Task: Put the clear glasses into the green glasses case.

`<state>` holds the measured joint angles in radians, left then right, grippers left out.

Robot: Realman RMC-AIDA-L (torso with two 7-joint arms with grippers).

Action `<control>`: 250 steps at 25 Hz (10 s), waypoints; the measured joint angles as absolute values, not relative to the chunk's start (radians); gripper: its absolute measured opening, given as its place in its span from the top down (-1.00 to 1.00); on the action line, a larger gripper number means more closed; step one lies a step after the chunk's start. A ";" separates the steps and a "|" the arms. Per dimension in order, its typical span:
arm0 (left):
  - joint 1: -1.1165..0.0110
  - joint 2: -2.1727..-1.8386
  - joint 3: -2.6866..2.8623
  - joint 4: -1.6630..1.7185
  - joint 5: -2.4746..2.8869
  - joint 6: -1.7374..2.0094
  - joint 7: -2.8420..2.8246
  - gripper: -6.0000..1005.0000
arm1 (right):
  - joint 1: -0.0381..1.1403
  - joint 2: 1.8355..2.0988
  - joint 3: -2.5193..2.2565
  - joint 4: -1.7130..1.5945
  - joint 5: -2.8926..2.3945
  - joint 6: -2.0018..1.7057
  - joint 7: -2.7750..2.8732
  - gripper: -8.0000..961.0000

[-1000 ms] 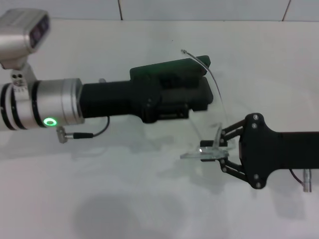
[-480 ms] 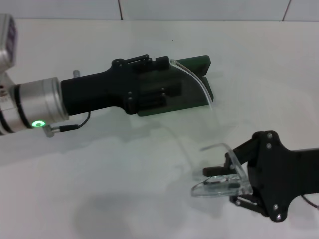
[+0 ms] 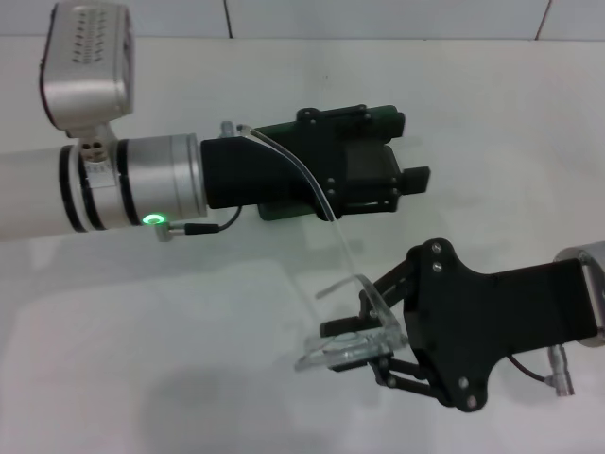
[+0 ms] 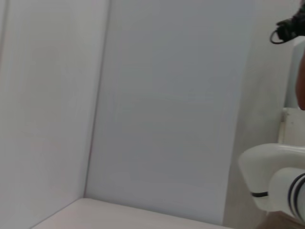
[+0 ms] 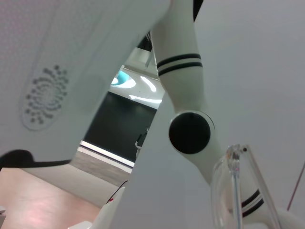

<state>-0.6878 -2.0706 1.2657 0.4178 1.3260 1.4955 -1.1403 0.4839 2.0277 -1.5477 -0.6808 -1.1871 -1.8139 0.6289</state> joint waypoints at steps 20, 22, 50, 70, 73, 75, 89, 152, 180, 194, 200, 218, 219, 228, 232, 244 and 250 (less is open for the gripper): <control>-0.670 -2.067 1.241 0.423 1.267 1.578 -1.093 -0.42 | 0.504 2.028 -1.542 -0.605 -1.143 -1.685 0.687 0.74; -0.670 -2.067 1.240 0.423 1.267 1.578 -1.093 -0.42 | 0.507 2.028 -1.540 -0.591 -1.129 -1.675 0.687 0.74; -0.654 -2.057 1.215 0.423 1.265 1.589 -1.071 -0.42 | 0.517 2.028 -1.545 -0.569 -1.098 -1.599 0.692 0.74; -0.643 -2.054 1.190 0.423 1.273 1.601 -1.063 -0.42 | 0.517 2.025 -1.537 -0.569 -1.098 -1.562 0.714 0.74; -0.640 -2.054 1.189 0.423 1.269 1.602 -1.063 -0.42 | 0.516 2.023 -1.537 -0.569 -1.098 -1.561 0.715 0.74; -0.635 -2.054 1.178 0.423 1.267 1.602 -1.058 -0.42 | 0.512 2.023 -1.537 -0.569 -1.098 -1.561 0.714 0.74; -0.490 -2.080 0.774 0.414 1.264 1.535 -0.996 -0.42 | 0.420 2.015 -1.535 -0.818 -1.206 -1.292 0.812 0.74; -0.430 -2.077 0.721 0.413 1.298 1.487 -1.003 -0.42 | 0.703 2.028 -2.031 -1.023 -2.267 -0.528 1.831 0.46; -0.435 -2.077 0.721 0.413 1.302 1.485 -1.007 -0.42 | 0.603 2.025 -1.816 -1.202 -2.276 -0.870 1.902 0.14; -0.445 -2.075 0.721 0.413 1.302 1.485 -1.009 -0.42 | 0.709 2.024 -1.687 -1.057 -2.306 -0.976 1.986 0.14; -0.445 -2.077 0.721 0.413 1.302 1.477 -1.009 -0.42 | 0.721 2.025 -1.689 -1.036 -2.315 -0.929 1.995 0.15; -0.448 -2.079 0.721 0.413 1.302 1.463 -1.009 -0.42 | 0.733 2.028 -1.694 -1.058 -2.300 -1.024 1.996 0.14; -0.448 -2.079 0.721 0.413 1.302 1.463 -1.009 -0.42 | 0.739 2.028 -1.694 -1.044 -2.300 -1.015 1.997 0.14; -0.448 -2.080 0.721 0.413 1.302 1.463 -1.005 -0.42 | 0.778 2.028 -1.705 -0.963 -2.289 -0.940 1.997 0.14; -0.448 -2.080 0.721 0.413 1.302 1.463 -1.005 -0.42 | 0.769 2.028 -1.705 -0.980 -2.283 -0.938 1.997 0.14; -0.456 -2.079 0.721 0.413 1.303 1.462 -1.005 -0.42 | 0.764 2.027 -1.749 -1.045 -2.194 -0.909 1.954 0.14; -0.459 -2.078 0.721 0.413 1.304 1.462 -1.006 -0.42 | 0.828 2.028 -1.795 -0.966 -2.166 -0.859 1.961 0.14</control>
<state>-0.4591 -2.0785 0.7209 0.4126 1.3038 1.4617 -1.0055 0.8285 2.0278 -1.7948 -0.9663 -2.1665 -0.8587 1.9606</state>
